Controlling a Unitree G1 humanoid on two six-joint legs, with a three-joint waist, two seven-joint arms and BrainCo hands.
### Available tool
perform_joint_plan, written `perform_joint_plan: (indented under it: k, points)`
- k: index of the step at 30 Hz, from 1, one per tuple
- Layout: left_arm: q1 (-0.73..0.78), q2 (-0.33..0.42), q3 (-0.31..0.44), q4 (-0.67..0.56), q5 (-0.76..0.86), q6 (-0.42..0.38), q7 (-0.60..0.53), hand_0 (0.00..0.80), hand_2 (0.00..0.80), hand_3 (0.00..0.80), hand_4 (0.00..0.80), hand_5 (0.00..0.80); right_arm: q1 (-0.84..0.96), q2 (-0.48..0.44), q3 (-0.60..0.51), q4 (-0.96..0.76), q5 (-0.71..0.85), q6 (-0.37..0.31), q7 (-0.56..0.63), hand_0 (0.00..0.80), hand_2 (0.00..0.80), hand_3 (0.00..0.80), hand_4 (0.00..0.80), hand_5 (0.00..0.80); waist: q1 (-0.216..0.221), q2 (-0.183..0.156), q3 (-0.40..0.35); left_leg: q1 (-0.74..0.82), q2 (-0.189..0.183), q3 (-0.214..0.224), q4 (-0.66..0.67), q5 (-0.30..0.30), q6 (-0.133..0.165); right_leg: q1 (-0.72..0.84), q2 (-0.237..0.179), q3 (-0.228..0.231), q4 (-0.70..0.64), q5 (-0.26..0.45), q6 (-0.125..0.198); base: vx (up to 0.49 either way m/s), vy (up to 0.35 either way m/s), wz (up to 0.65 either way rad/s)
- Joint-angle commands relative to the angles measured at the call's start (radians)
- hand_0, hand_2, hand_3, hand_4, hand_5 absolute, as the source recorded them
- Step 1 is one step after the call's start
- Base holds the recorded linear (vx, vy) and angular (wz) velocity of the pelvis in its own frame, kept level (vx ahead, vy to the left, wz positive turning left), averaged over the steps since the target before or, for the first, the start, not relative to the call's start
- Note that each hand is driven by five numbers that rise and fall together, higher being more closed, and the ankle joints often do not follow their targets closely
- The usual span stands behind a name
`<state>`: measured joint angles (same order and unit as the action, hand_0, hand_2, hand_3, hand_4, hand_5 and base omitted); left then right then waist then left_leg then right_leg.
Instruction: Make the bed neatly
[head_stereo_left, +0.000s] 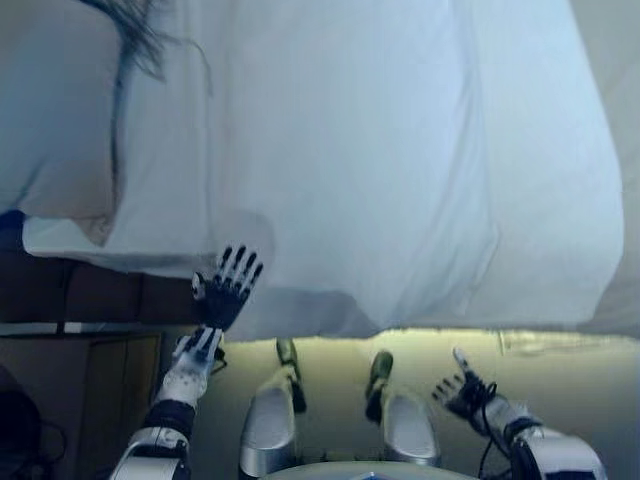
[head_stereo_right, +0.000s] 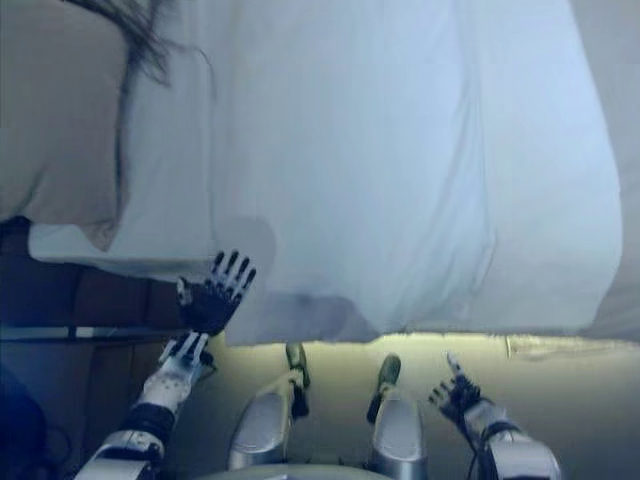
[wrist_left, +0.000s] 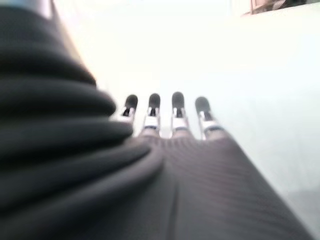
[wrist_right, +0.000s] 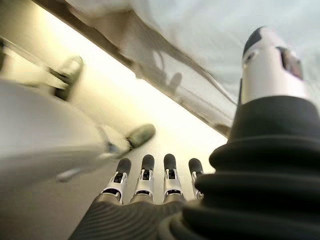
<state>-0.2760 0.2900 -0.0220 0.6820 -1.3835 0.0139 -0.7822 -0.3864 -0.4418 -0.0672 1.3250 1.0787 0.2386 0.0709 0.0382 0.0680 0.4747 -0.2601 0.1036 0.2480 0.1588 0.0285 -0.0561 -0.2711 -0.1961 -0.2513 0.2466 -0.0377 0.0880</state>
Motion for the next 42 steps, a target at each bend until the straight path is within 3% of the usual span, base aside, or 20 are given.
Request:
perform_joint_plan:
  k: [1, 2, 11, 21, 29, 42]
  points:
    - [-0.043, 0.002, 0.000, -0.142, -0.077, -0.033, 0.044, 0.000, 0.000, 0.000, 0.000, 0.000, -0.060, -0.052, 0.014, 0.006, 0.080, -0.037, -0.042, 0.000, 0.000, 0.000, 0.000, 0.000, 0.013, 0.020, 0.045, -0.149, -0.096, -0.018, 0.249, -0.147, 0.060, -0.170, -0.037, -0.017, 0.178, -0.008, 0.001, -0.133, -0.046, -0.26]
    - [-0.043, 0.009, -0.014, -0.168, -0.089, -0.039, 0.056, 0.000, 0.000, 0.000, 0.000, 0.000, -0.075, -0.070, 0.013, 0.006, 0.090, -0.042, -0.044, 0.000, 0.000, 0.000, 0.000, 0.000, 0.014, 0.027, 0.045, -0.172, -0.095, -0.030, 0.278, -0.178, 0.060, -0.201, -0.039, -0.003, 0.220, -0.036, 0.006, -0.029, -0.022, -0.08]
    - [0.013, 0.063, -0.118, -0.371, -0.196, -0.092, 0.138, 0.000, 0.000, 0.000, 0.000, 0.000, -0.213, -0.263, 0.015, 0.005, 0.136, -0.082, -0.062, 0.000, 0.000, 0.000, 0.000, 0.000, 0.024, 0.085, 0.045, -0.414, -0.076, -0.015, 0.492, -0.257, 0.077, -0.465, -0.084, 0.021, 0.471, -0.105, -0.016, -0.059, -0.006, 0.07]
    - [0.069, 0.142, -0.146, -0.507, -0.305, -0.131, 0.188, 0.000, 0.000, 0.000, 0.000, 0.000, -0.395, -0.410, 0.069, -0.014, 0.110, -0.083, -0.043, 0.000, 0.000, 0.000, 0.000, 0.000, 0.048, 0.123, 0.045, -0.596, -0.042, -0.020, 0.692, -0.313, 0.073, -0.651, -0.113, 0.053, 0.669, -0.156, -0.037, 0.003, -0.023, 0.00]
    - [0.103, 0.166, -0.122, -0.509, -0.344, -0.116, 0.184, 0.000, 0.000, 0.000, 0.000, 0.000, -0.529, -0.459, 0.136, -0.002, 0.076, -0.100, 0.020, 0.000, 0.000, 0.000, 0.000, 0.000, 0.071, 0.136, 0.045, -0.680, -0.027, -0.044, 0.786, -0.330, 0.065, -0.728, -0.124, 0.061, 0.763, -0.183, -0.052, 0.001, -0.050, 0.08]
    - [0.138, 0.224, -0.044, -0.525, -0.400, -0.050, 0.184, 0.000, 0.000, 0.000, 0.000, 0.000, -0.645, -0.510, 0.228, -0.054, 0.033, -0.114, 0.090, 0.000, 0.000, 0.000, 0.000, 0.000, 0.087, 0.135, 0.045, -0.704, -0.020, -0.072, 0.816, -0.320, 0.053, -0.742, -0.116, 0.061, 0.799, -0.197, -0.062, 0.001, -0.023, 0.03]
